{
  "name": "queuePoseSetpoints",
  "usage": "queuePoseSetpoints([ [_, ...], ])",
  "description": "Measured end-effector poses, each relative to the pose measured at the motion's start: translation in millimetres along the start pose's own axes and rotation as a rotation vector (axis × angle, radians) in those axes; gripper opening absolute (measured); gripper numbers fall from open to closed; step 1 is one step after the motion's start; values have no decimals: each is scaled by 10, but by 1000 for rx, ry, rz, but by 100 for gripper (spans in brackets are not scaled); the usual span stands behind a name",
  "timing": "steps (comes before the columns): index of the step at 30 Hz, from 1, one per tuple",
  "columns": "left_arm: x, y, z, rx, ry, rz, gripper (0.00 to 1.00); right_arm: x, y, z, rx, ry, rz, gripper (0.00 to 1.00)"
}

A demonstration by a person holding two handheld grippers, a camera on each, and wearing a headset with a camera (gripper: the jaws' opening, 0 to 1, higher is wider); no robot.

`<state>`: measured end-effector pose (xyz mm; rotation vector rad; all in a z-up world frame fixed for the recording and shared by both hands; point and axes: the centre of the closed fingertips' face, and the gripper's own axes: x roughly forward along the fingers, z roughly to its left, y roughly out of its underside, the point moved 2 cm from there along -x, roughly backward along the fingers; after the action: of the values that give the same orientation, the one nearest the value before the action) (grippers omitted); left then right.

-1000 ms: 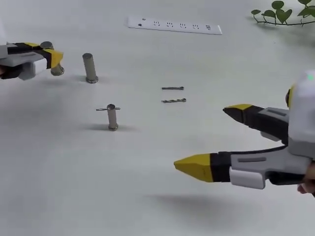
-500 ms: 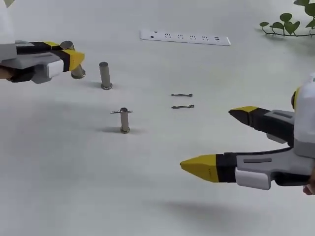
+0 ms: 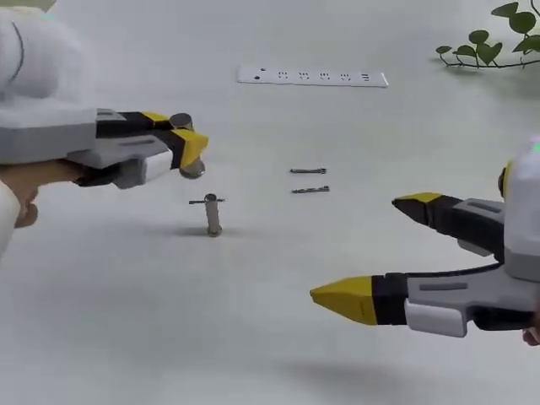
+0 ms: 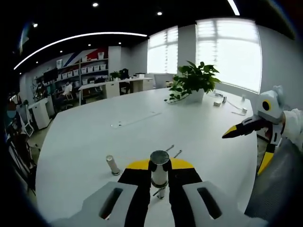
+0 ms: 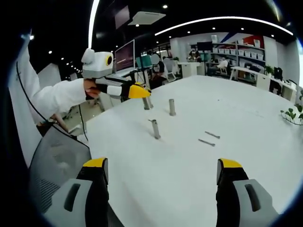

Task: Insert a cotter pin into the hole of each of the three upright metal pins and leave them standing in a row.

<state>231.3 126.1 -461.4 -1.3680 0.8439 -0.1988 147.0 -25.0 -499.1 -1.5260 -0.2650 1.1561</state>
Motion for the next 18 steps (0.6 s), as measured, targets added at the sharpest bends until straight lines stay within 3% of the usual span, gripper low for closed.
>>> queuePoseSetpoints([
  [3,66,46,-120,15,11,14,10,-17,7,-5,2,0,-2,94],
  [9,241,175,-384,-9,60,31,10,-60,27,-29,7,5,-3,94],
  [15,370,338,-524,-6,78,69,10,-95,68,-60,19,11,-4,94],
  [18,430,450,-591,11,76,108,10,-102,88,-71,28,11,-3,93],
])
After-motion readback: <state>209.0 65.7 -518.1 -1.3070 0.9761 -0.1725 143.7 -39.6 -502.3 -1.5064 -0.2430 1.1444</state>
